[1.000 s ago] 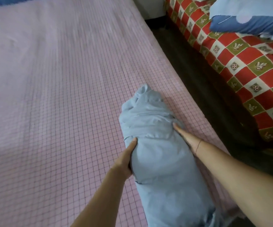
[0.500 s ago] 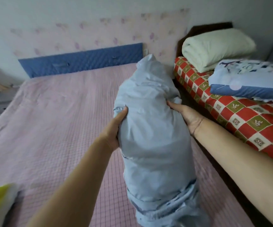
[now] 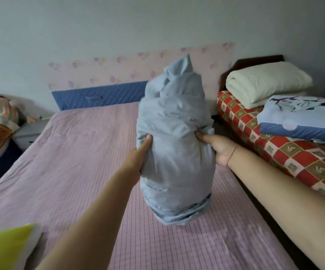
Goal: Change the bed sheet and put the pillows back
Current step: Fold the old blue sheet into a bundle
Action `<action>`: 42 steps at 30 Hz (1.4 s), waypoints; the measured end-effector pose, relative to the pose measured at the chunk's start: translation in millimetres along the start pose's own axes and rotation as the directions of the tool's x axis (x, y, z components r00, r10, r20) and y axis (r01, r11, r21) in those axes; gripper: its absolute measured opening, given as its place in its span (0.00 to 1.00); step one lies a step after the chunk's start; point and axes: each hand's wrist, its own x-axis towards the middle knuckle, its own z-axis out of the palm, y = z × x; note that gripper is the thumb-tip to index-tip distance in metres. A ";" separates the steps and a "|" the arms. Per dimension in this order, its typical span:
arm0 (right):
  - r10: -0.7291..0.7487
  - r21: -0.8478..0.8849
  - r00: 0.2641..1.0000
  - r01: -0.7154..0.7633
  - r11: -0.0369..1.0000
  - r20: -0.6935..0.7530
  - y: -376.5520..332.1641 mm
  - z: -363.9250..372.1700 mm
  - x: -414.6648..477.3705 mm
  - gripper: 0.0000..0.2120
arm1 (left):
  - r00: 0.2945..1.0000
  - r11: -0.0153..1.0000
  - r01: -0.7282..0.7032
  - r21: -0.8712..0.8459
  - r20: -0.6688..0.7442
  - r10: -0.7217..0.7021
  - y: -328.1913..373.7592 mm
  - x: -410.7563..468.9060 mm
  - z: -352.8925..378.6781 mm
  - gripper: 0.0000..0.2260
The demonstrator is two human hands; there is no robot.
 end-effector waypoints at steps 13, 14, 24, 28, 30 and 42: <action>0.544 -0.062 0.747 -0.608 0.792 -0.384 324.7 -81.1 -87.0 0.27 | 0.800 0.761 0.591 0.269 -0.313 -0.511 -312.3 -95.0 -27.0 0.34; 0.479 -0.114 0.758 -0.577 0.809 -0.442 325.5 -78.4 -91.3 0.28 | 0.836 0.792 0.525 0.312 -0.363 -0.412 -313.3 -97.1 -23.2 0.31; -0.045 -0.908 0.950 -0.281 0.312 -0.310 360.3 -38.9 -81.2 0.48 | 0.994 0.239 -0.057 0.969 0.033 0.101 -338.1 -64.9 -7.7 0.37; 0.122 -0.915 0.924 -0.378 0.141 -0.363 398.2 -45.7 -76.3 0.50 | 0.995 0.203 0.047 0.978 -0.027 -0.101 -375.6 -62.7 -25.5 0.38; 0.163 -0.908 0.908 -0.404 0.111 -0.385 414.9 -45.7 -72.5 0.49 | 0.987 0.219 0.083 0.972 -0.049 -0.154 -393.9 -59.6 -27.9 0.38; 0.140 -0.877 0.892 -0.449 0.173 -0.429 449.5 -57.7 -56.5 0.49 | 0.966 0.414 0.235 0.879 -0.165 -0.199 -424.5 -41.6 -34.6 0.45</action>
